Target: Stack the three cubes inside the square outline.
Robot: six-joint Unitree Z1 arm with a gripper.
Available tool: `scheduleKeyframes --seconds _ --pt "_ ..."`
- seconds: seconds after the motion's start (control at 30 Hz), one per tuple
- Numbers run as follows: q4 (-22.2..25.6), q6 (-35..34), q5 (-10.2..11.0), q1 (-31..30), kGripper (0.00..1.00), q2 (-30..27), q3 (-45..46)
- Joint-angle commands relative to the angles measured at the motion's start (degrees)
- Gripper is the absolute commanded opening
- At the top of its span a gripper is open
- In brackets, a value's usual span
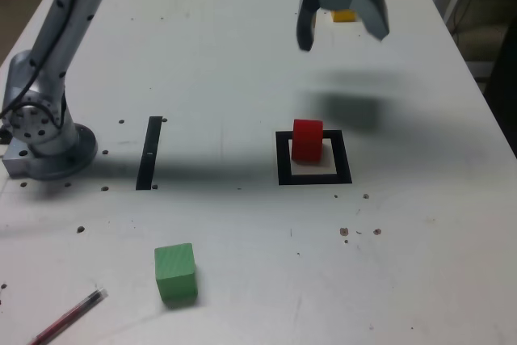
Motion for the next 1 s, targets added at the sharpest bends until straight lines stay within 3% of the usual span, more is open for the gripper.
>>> scheduleKeyframes --seconds 0.0,0.2,0.6,0.97 --pt "0.92 0.81 -0.59 1.38 1.00 1.00 -10.46" --pt "1.67 3.12 -1.83 6.90 0.99 3.58 -15.48" --pt "1.88 6.23 2.45 13.82 0.99 7.33 -20.31" --pt "2.39 9.33 2.79 18.10 0.98 19.28 -35.51"
